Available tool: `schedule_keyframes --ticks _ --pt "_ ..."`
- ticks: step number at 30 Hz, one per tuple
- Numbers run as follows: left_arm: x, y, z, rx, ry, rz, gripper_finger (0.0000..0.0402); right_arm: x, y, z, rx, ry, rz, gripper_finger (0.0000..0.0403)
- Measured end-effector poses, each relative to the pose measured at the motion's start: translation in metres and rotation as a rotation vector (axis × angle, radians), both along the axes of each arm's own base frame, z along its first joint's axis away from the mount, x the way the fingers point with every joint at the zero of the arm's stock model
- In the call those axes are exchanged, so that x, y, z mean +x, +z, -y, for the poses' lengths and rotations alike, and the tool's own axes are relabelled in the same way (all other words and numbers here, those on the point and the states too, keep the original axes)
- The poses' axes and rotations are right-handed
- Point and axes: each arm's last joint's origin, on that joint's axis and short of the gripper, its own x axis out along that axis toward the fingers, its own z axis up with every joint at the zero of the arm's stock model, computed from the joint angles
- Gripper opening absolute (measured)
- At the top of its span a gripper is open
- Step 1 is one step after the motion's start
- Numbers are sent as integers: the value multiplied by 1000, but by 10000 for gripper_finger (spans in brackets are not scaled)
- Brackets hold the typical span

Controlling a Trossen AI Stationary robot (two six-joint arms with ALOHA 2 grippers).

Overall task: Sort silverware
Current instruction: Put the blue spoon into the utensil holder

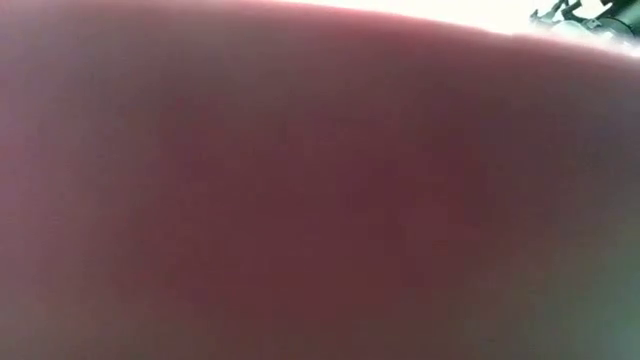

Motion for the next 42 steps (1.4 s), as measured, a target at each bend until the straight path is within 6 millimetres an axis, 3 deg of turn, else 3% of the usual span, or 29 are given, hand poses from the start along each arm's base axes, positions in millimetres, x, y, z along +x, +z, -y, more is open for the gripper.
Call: schedule_keyframes --ticks 9,25,42 --pt "2 -10 3 -19 -8 -53 2 0 0 0 13 -9 4 171" --pt "3 -11 6 -44 -12 -62 83 0 0 0 13 -9 5 171" --pt "2 -11 10 -79 -22 -158 89 0 0 0 48 -28 18 171"
